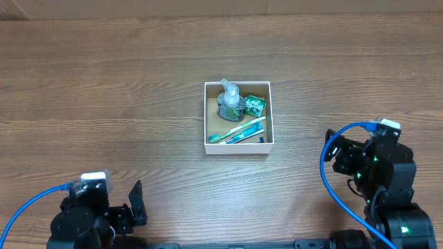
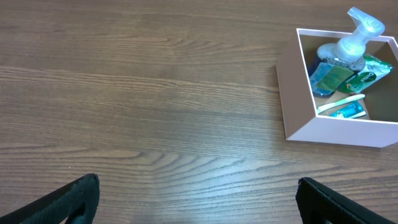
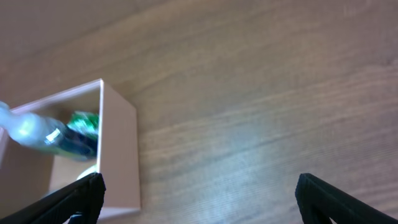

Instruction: Pack container

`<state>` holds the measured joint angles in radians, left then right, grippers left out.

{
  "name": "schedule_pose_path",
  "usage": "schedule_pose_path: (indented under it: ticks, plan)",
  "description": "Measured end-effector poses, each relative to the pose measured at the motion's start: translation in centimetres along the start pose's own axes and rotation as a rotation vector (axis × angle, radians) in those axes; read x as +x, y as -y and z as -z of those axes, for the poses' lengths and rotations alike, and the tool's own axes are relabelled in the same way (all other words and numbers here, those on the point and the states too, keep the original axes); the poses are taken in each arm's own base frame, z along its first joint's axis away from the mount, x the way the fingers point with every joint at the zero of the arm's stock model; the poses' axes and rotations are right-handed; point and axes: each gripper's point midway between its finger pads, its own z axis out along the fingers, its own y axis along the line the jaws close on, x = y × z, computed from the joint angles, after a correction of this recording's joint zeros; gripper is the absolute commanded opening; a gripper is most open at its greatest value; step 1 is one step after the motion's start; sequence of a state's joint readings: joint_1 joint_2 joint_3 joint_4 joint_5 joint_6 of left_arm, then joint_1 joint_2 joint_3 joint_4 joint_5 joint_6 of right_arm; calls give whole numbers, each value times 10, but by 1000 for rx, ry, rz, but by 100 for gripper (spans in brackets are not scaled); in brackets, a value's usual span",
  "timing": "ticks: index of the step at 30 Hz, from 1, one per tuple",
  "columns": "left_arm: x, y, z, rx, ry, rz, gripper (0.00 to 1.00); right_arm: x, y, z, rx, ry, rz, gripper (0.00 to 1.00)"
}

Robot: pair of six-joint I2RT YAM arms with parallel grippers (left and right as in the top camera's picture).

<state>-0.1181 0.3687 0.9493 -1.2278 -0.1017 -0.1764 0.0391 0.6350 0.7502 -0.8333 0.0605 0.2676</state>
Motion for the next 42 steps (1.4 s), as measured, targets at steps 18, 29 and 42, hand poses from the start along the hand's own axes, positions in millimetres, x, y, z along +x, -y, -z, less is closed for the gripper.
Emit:
schedule_pose_path:
  ticks: [18,29,42]
  plan:
    - [0,0,0,0,0,0,100,13,-19,-4,-268,474,126,100]
    - [0,0,0,0,0,0,100,29,-9,-29,-231,595,268,100]
    - [0,0,0,0,0,0,100,27,-7,-28,-220,606,266,100]
